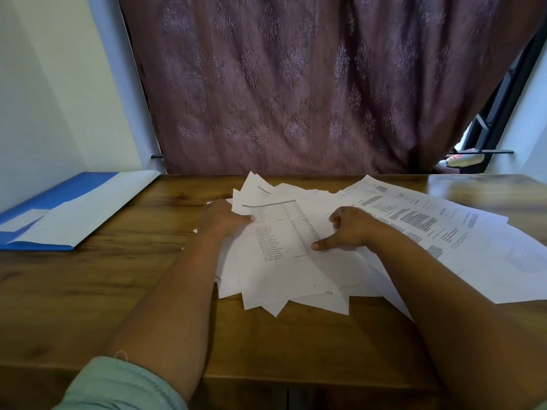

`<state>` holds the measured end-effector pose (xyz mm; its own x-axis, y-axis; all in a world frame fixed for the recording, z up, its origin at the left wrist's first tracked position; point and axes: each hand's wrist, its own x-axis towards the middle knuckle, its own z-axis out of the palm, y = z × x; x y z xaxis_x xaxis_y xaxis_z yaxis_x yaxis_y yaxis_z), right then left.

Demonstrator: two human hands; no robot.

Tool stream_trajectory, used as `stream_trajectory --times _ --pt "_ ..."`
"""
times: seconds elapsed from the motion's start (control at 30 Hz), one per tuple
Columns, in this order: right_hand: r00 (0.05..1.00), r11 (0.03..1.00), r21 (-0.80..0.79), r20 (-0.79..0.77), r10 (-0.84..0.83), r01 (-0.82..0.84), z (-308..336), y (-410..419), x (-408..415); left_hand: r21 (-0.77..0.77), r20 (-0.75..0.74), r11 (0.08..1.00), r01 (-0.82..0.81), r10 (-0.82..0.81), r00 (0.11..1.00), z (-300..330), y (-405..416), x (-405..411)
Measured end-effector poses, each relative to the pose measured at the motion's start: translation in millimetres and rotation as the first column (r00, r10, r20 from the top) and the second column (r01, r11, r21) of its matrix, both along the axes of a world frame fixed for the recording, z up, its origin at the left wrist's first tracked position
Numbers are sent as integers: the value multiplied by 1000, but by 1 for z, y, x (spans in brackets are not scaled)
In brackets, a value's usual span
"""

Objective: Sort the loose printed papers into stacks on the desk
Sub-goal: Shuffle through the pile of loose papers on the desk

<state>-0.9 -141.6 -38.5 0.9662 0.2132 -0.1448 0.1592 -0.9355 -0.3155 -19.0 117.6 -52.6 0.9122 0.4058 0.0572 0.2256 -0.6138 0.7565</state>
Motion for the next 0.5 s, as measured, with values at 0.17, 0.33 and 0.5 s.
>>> stream_trajectory --times 0.17,0.33,0.5 --pt "1000 993 112 -9 27 -26 -6 -5 6 -173 267 983 -64 109 958 -9 9 13" --pt "974 926 375 192 -120 40 -14 -3 16 -508 353 840 191 0 936 -5 18 7" --pt "989 805 592 83 -120 48 -19 1 27 -589 373 756 285 -59 926 -5 18 -1"
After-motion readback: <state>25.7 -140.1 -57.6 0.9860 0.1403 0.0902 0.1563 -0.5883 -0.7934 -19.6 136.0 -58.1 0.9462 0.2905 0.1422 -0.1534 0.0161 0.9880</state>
